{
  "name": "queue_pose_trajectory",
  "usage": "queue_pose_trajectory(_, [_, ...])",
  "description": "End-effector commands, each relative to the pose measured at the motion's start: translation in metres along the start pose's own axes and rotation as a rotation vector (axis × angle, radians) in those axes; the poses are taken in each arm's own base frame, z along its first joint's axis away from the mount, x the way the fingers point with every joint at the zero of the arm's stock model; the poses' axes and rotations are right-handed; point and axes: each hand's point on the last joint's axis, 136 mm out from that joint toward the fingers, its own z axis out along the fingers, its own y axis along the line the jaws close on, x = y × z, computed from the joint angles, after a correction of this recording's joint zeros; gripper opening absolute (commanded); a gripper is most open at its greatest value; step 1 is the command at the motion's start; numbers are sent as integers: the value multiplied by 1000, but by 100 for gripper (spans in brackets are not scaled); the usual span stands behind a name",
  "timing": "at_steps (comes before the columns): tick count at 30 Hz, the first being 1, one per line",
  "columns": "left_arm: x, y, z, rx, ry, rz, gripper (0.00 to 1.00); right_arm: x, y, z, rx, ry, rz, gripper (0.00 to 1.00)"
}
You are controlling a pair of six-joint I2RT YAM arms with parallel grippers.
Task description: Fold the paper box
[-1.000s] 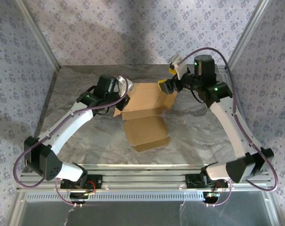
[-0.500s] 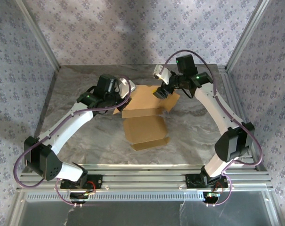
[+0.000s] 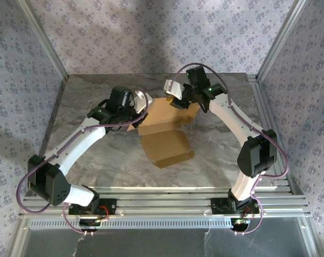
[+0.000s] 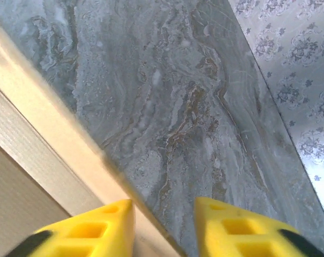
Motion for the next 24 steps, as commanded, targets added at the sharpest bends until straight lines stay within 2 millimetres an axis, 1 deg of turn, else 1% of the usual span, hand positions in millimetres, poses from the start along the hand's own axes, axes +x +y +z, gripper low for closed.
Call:
queue_pose_trajectory(1, [-15,9,-15,8,-109,-68,0,6,3,3,49,43,-31,21])
queue_pose_trajectory(2, [-12,12,-15,9,-118,-100,0,7,8,5,47,51,-33,15])
queue_pose_trajectory(3, [-9,14,-16,11,-124,-124,0,9,11,8,51,63,-34,13])
queue_pose_trajectory(5, [-2,16,-15,20,-123,-161,1,14,16,13,75,92,-42,6])
queue_pose_trajectory(6, [1,17,-14,26,-120,-177,2,13,18,15,88,99,-52,3])
queue_pose_trajectory(7, [5,18,-13,29,-116,-201,6,14,18,17,112,108,-58,0])
queue_pose_trajectory(8, [7,20,-13,26,-113,-224,16,14,18,19,137,120,-64,0])
queue_pose_trajectory(9, [11,23,-12,16,-105,-257,29,14,17,20,166,136,-70,0])
queue_pose_trajectory(11, [15,34,-17,-26,-122,-341,43,12,14,22,214,151,-70,0])
queue_pose_trajectory(12, [16,42,-21,-56,-142,-407,49,13,12,23,244,164,-70,0])
queue_pose_trajectory(13, [17,51,-27,-88,-160,-492,55,11,12,24,263,170,-76,0])
queue_pose_trajectory(15, [16,67,-44,-143,-211,-717,71,11,14,29,283,193,-88,0])
queue_pose_trajectory(16, [15,72,-52,-171,-225,-811,74,12,14,31,287,205,-92,0])
queue_pose_trajectory(18, [15,75,-67,-197,-252,-1036,75,12,19,36,289,213,-109,0])
queue_pose_trajectory(19, [15,74,-71,-193,-260,-1111,74,11,18,37,301,217,-116,0])
queue_pose_trajectory(20, [19,74,-75,-204,-259,-1230,72,10,17,39,321,224,-128,0])
queue_pose_trajectory(21, [26,73,-76,-210,-247,-1359,73,10,17,40,340,230,-139,0])
queue_pose_trajectory(22, [29,70,-74,-200,-235,-1451,73,9,16,41,352,233,-146,0])
queue_pose_trajectory(24, [27,65,-69,-165,-216,-1644,70,7,14,42,388,240,-164,0])
